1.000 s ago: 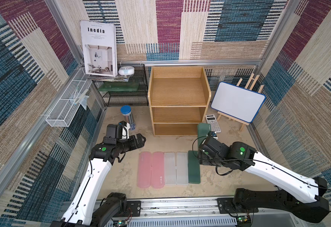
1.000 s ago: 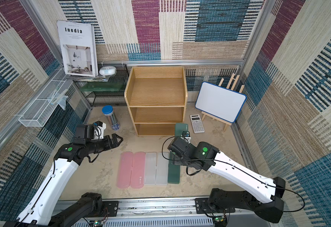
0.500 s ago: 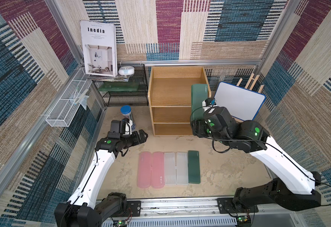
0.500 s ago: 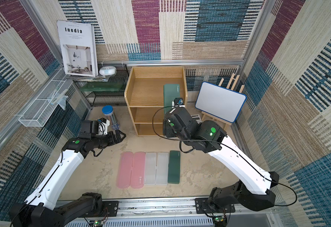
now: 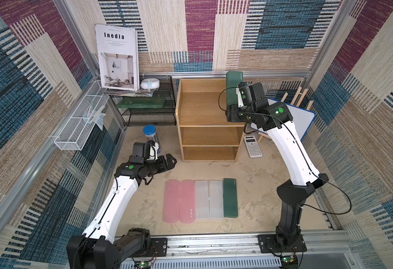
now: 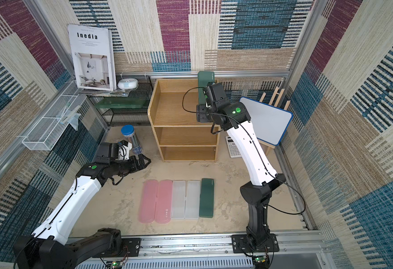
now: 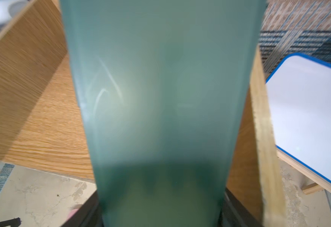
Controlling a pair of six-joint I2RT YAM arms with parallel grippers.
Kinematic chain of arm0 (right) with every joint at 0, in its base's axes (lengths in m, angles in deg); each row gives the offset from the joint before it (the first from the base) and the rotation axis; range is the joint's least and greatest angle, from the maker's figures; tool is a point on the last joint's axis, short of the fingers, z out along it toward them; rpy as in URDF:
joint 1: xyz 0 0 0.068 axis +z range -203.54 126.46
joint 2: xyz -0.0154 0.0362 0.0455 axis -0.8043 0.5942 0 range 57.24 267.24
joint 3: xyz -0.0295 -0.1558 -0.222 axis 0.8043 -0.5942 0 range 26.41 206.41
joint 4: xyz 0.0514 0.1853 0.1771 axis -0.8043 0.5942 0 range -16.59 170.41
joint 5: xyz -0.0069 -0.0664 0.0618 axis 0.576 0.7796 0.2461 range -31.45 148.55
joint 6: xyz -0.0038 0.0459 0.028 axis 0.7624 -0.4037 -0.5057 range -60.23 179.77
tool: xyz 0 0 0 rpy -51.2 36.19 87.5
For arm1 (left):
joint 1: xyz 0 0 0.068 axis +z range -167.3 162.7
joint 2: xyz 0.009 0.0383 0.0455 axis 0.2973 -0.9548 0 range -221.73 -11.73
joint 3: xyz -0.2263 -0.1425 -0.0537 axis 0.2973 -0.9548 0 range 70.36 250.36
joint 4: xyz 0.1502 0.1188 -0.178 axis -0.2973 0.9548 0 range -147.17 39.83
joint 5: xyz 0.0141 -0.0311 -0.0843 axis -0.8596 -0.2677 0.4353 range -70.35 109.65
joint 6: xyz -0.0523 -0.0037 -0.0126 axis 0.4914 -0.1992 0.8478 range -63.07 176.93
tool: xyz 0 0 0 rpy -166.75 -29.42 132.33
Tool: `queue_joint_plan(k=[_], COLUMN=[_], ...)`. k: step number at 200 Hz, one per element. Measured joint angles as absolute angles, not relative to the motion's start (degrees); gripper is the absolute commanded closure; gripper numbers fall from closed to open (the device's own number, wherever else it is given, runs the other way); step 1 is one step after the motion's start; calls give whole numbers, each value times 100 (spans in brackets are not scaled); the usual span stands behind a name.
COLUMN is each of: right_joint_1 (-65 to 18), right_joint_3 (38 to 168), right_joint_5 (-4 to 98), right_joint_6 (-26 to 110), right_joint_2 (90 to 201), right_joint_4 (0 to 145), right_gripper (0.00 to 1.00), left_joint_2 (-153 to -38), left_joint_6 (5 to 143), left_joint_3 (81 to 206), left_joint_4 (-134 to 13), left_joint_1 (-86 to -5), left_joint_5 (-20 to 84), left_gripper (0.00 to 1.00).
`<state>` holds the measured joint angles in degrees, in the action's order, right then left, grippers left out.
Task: Place the pencil cases on the shelf according to color
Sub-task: Place the pencil case on the shelf.
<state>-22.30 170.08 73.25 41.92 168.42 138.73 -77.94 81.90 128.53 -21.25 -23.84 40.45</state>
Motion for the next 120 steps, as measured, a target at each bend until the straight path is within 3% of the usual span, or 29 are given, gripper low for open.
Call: queue_joint_plan(k=[62,120], right_joint_1=[-2372,-2387], right_joint_3=[16849,16853], right_joint_5=[7163,7412], right_joint_6=[4373,4349], right_joint_2=[17117,17275], right_joint_4=[13645,13355], right_gripper=[81,37], left_joint_2=[-7836,-7838], left_joint_6=[8177,8177], left_joint_3=[12855,12855], left_joint_4=[-2112,-2112], left_joint_1=[-2384,-2384], left_joint_5=[4132,4224], left_gripper=[0,0])
